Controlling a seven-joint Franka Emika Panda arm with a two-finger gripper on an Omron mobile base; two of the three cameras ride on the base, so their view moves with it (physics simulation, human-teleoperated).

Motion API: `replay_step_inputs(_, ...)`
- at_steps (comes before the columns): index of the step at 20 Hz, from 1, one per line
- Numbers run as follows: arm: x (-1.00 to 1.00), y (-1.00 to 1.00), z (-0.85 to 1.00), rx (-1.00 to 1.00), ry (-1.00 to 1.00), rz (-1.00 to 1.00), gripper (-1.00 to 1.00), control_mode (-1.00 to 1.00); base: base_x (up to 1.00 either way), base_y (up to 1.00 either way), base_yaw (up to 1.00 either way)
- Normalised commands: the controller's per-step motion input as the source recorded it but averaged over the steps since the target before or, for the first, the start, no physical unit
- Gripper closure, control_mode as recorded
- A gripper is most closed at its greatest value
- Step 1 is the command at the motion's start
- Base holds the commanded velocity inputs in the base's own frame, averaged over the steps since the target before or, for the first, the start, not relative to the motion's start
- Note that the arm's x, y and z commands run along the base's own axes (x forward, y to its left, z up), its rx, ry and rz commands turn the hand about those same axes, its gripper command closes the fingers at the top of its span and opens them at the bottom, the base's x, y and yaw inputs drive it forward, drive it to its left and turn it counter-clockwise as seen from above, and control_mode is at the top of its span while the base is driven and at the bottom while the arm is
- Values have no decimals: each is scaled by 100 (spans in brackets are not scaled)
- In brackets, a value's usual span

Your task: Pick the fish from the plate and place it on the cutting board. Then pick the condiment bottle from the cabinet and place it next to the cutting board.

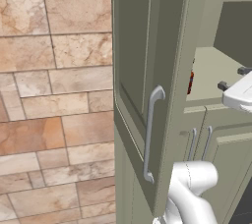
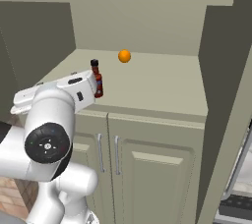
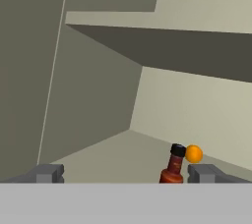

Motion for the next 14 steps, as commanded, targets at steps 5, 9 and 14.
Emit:
replay_step_inputs(5, 13, 15, -33, 2, -9, -3, -100, -100, 0, 0, 0)
replay_step_inputs(9, 18, 10, -37, 2, -10, -3, -100, -100, 0, 0, 0)
replay_step_inputs(14, 20, 9, -37, 2, -10, -3, -100, -100, 0, 0, 0)
